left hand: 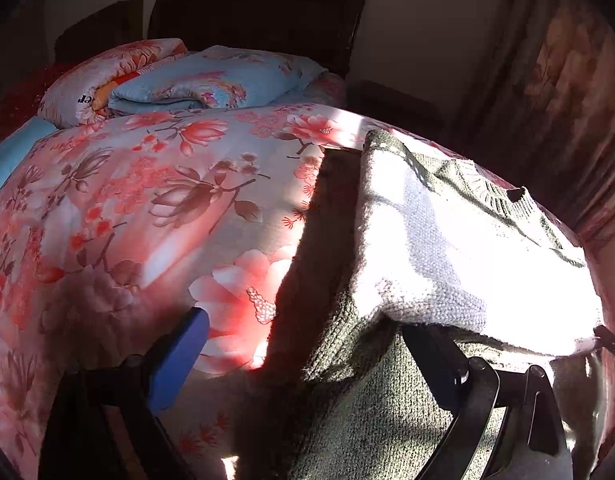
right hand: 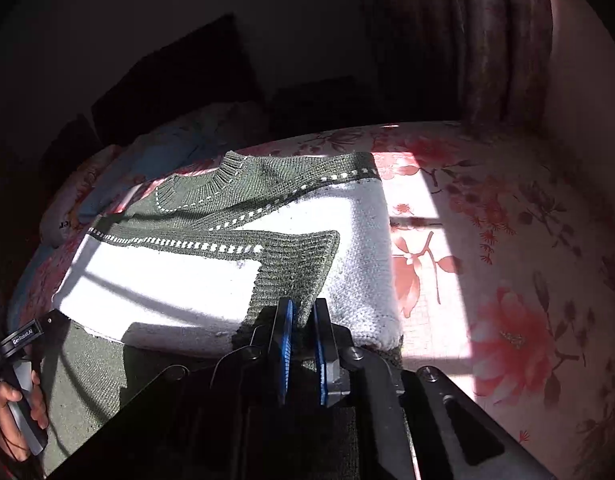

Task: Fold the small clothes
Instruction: 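Lay the held sleeve across the sweater body and open the left gripper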

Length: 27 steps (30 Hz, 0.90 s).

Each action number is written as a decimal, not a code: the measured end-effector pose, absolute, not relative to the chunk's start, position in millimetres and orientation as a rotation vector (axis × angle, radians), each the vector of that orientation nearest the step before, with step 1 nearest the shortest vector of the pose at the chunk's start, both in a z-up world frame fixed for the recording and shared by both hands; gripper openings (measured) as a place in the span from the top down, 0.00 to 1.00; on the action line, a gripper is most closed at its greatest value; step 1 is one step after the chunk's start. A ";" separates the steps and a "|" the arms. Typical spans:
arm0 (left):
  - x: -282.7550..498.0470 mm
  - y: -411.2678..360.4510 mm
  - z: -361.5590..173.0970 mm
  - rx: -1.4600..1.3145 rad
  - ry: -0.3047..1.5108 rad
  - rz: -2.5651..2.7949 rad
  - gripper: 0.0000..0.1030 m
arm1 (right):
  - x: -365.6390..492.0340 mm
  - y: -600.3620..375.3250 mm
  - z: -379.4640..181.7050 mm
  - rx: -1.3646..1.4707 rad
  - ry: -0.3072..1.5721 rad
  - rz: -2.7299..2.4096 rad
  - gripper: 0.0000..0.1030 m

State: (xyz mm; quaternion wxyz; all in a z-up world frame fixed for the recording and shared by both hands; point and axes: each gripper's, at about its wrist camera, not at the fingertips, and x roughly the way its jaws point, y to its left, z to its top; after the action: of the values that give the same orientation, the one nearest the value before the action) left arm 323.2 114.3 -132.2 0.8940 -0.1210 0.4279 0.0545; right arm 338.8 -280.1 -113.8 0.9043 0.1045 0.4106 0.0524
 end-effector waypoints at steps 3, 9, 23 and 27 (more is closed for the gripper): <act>321.2 116.9 -131.9 -0.267 0.880 0.112 0.00 | 334.8 -268.6 -103.4 0.162 0.845 0.007 0.83; 321.2 115.8 -131.7 -0.258 0.878 0.120 0.00 | 320.2 -207.5 -85.6 -0.118 0.735 0.051 0.56; 218.0 179.1 -89.0 -0.434 0.794 -0.032 0.00 | 179.9 -285.6 -55.1 0.091 0.826 0.328 0.56; 155.9 183.0 -86.9 -0.457 0.805 -0.183 0.00 | 111.8 -309.7 -75.8 0.134 0.883 0.326 0.55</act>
State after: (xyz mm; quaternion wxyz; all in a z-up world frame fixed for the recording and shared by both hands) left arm 156.0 183.0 -86.9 0.8908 -0.2201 0.3876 -0.0882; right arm 111.8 -309.7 -75.8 0.8892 0.0644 0.4249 0.1570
